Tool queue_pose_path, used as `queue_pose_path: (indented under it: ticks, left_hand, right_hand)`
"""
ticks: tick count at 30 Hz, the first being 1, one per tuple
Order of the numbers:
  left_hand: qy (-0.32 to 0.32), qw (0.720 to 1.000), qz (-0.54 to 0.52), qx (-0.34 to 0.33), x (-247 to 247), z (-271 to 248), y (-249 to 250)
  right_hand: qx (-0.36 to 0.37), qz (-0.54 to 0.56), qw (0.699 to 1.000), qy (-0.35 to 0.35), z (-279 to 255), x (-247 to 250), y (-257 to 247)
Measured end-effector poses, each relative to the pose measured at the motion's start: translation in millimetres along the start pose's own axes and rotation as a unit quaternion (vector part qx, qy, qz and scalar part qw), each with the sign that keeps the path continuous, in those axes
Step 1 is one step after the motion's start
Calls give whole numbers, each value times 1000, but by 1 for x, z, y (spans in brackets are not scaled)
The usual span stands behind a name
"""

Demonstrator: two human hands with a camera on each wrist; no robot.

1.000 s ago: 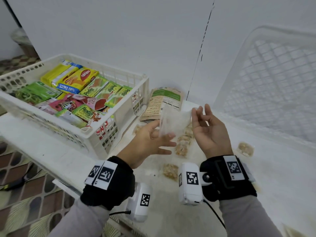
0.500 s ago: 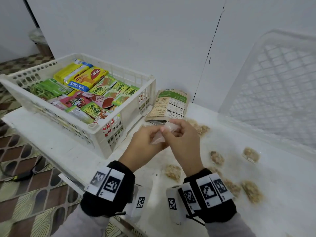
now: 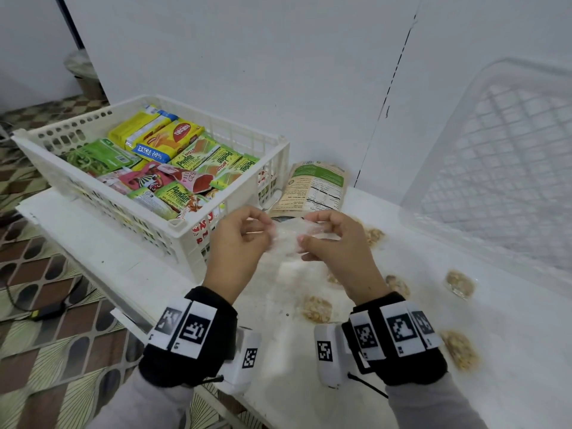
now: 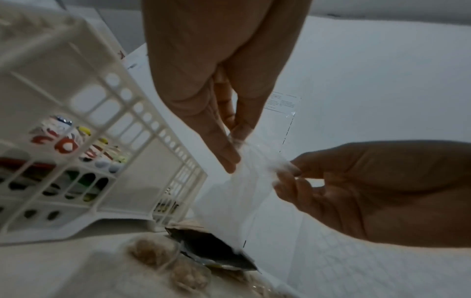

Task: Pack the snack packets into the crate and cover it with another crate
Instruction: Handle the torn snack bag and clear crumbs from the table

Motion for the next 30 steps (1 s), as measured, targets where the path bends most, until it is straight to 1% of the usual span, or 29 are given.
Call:
queue_pose_path:
  ticks: [2, 4, 6, 8, 10, 12, 13, 14, 15, 16, 17, 18, 19, 20, 21, 22, 23, 26, 28, 29, 30]
  left_hand:
    - [20, 999, 26, -28, 4, -1, 4]
    - [9, 996, 66, -52, 0, -6, 9]
    - [0, 987, 131, -90, -5, -13, 16]
    - [32, 970, 201, -130, -3, -16, 24]
    - [77, 950, 261, -151, 2, -13, 31]
    - [106, 932, 307, -162, 7, -8, 37]
    - [117, 925, 321, -164, 10, -6, 38]
    - [127, 921, 329, -164, 13, -3, 39]
    - [136, 920, 331, -161, 17, -1, 39]
    - [145, 919, 332, -157, 21, 2, 38]
    - [154, 918, 331, -155, 25, 3, 37]
    - [161, 916, 331, -157, 28, 4, 37]
    - [165, 915, 332, -161, 30, 5, 36]
    - [165, 913, 334, -165, 31, 5, 36]
    - [163, 912, 338, -167, 31, 5, 35]
    - [159, 911, 342, -166, 31, 6, 33]
    - [156, 911, 344, -163, 30, 6, 31]
    - [149, 913, 346, -154, 28, 8, 28]
    - [147, 915, 346, -148, 27, 11, 26]
    - [144, 917, 343, -146, 28, 12, 26]
    - [140, 919, 340, -144, 28, 13, 25]
  right_hand:
    - [20, -50, 998, 17, 2, 0, -2]
    - [53, -114, 991, 38, 7, -1, -6]
    - [86, -173, 980, 41, 15, -4, -11]
    - [98, -184, 977, 37, 24, -9, -14]
    - [101, -185, 977, 12, 33, -14, -13]
    - [98, -210, 972, -41, 44, -20, -12]
    - [88, -221, 967, -94, 50, -23, -10]
    - [71, -218, 959, -168, 54, -28, -6]
    - [46, -193, 948, -249, 56, -32, -2]
    - [12, -153, 937, -314, 55, -35, 2]
    - [-15, -115, 932, -343, 57, -35, 6]
    - [-24, -104, 933, -343, 62, -34, 10]
    - [-10, -135, 934, -332, 69, -34, 16]
    - [16, -204, 924, -324, 76, -35, 22]
    - [39, -291, 898, -328, 80, -39, 30]
    - [56, -373, 860, -343, 82, -46, 38]
    - [72, -430, 822, -367, 80, -56, 47]
    - [117, -494, 732, -455, 68, -84, 69]
    - [143, -533, 670, -497, 62, -93, 80]
    - [150, -552, 648, -502, 61, -95, 83]
    - [153, -566, 640, -496, 61, -94, 85]
Point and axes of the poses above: each hand's wrist, its own z-axis towards the middle knuckle, its own x-axis out of the back of the hand, y = z × x, the point moved 6 cm from there along z, towards the middle knuckle, and after that the axes turned 15 degrees about x, right-handed, at the moved point
